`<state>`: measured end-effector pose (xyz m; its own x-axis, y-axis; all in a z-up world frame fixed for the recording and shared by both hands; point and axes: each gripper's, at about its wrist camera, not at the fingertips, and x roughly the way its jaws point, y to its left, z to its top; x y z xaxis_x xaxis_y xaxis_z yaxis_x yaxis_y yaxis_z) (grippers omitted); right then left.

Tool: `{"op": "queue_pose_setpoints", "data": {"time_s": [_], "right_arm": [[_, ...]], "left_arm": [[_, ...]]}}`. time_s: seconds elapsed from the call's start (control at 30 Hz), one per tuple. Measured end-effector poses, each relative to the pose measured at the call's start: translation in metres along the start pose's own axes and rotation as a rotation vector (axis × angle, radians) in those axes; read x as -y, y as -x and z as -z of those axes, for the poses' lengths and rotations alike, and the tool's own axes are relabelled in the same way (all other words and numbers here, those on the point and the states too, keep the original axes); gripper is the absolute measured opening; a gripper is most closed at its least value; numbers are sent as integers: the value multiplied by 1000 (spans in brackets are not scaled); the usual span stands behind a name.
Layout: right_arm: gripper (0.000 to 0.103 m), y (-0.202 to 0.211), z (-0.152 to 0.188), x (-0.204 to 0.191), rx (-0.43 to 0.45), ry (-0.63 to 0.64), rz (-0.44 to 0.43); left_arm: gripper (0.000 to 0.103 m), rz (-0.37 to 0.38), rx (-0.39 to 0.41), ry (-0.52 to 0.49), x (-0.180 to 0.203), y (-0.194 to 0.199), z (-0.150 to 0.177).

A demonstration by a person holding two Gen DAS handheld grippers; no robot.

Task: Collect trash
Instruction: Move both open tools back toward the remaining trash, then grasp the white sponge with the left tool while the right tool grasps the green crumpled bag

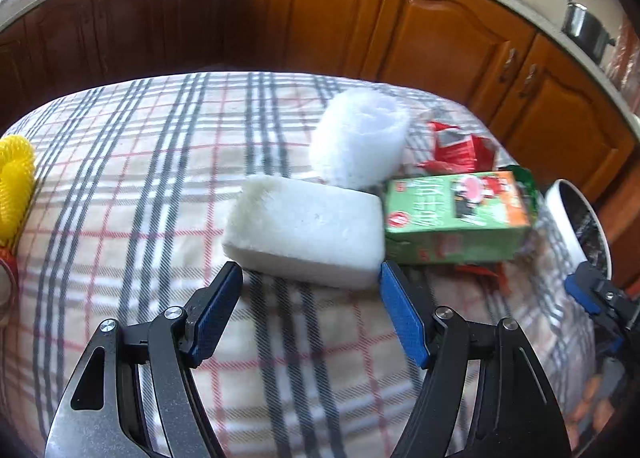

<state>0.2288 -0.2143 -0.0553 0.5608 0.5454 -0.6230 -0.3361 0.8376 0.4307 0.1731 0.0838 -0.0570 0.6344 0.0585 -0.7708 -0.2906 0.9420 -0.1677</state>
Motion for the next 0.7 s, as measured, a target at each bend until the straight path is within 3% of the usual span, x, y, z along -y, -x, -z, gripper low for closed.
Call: {"op": "queue_pose_setpoints", "data": {"time_s": [0.23, 0.47, 0.7], "right_arm": [[83, -12, -11, 5, -7, -6, -4], [83, -22, -25, 11, -5, -20, -12], [83, -31, -32, 11, -14, -31, -36]], "left_arm": [[77, -10, 9, -38, -16, 18, 5], [82, -26, 11, 10, -39, 42, 11], [84, 71, -13, 83, -33, 39, 4]]}}
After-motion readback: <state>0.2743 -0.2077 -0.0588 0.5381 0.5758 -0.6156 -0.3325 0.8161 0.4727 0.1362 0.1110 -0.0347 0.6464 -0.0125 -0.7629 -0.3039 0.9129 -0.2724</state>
